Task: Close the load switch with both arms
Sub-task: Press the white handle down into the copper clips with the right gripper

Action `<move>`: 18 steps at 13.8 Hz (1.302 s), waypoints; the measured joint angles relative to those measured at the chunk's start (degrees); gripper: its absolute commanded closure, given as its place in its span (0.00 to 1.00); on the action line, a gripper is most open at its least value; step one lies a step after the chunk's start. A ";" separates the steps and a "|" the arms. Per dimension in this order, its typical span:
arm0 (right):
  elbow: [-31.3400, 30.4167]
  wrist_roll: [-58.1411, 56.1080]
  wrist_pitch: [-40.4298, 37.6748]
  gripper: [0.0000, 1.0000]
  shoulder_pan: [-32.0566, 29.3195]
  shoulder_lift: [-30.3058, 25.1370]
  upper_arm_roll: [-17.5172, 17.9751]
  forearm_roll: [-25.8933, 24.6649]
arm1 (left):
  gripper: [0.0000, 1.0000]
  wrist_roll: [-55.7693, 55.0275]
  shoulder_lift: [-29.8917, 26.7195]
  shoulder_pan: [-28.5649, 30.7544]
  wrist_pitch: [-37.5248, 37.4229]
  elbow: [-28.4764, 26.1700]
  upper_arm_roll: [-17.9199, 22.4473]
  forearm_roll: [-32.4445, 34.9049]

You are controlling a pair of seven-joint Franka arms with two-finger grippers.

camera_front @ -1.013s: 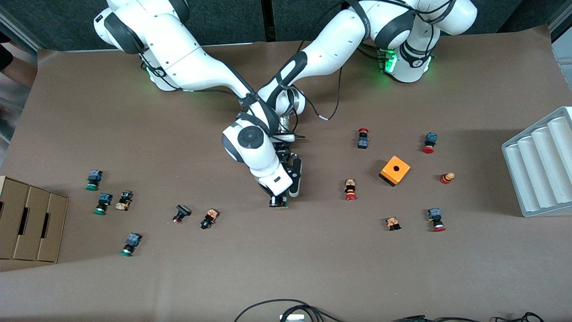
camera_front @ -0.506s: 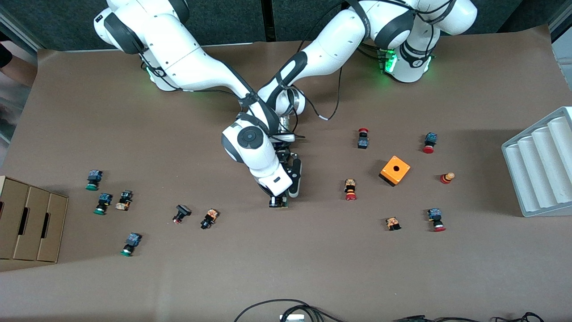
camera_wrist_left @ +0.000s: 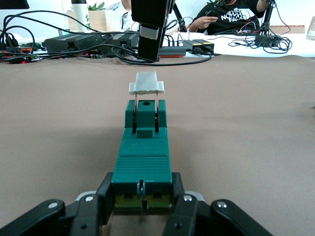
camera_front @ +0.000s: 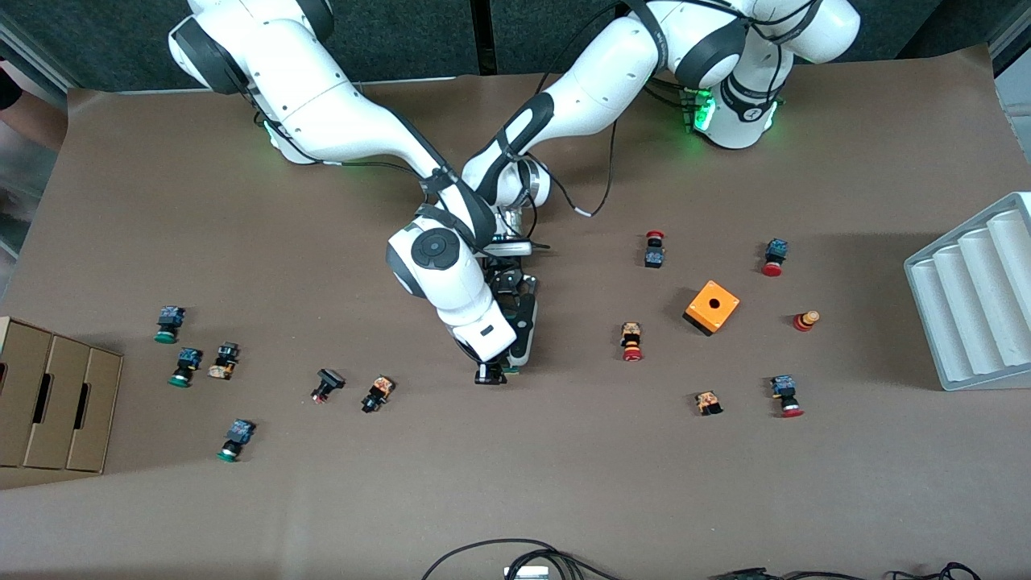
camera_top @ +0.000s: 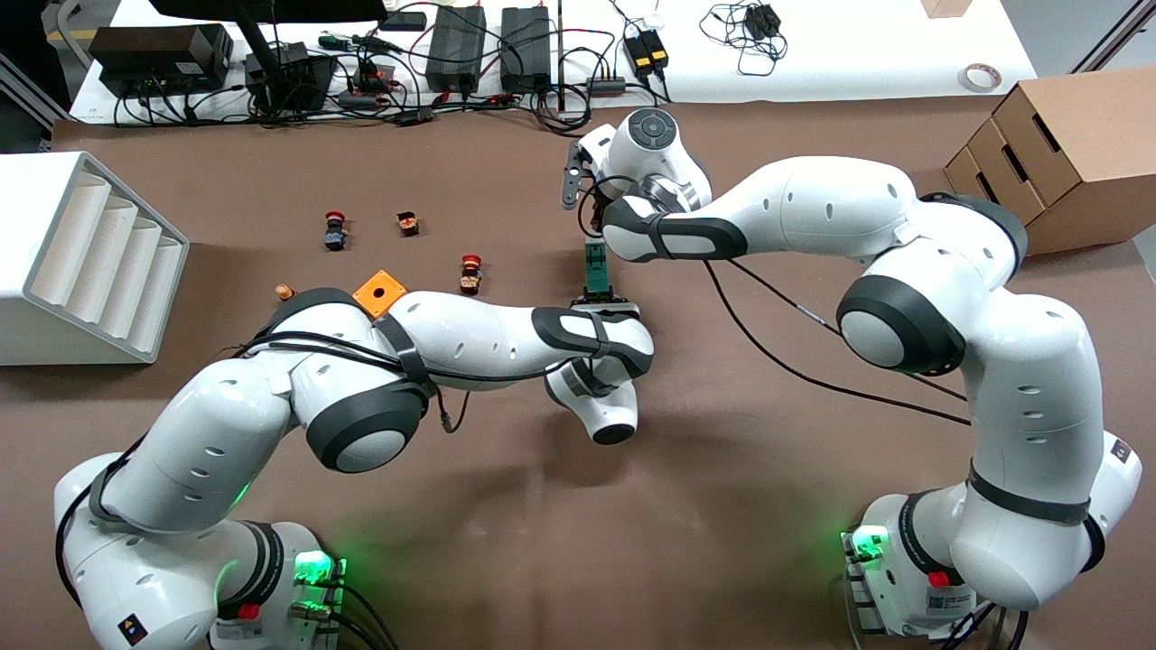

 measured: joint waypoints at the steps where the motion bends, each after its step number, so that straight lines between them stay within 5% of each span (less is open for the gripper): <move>1: -0.01 0.00 0.00 0.66 0.00 0.04 0.04 0.00 | 0.67 0.00 0.00 0.00 0.00 0.00 0.00 0.00; 18: -0.19 0.12 0.00 0.66 0.43 1.09 0.27 0.00 | 0.67 0.00 0.00 0.00 0.00 0.00 0.00 0.00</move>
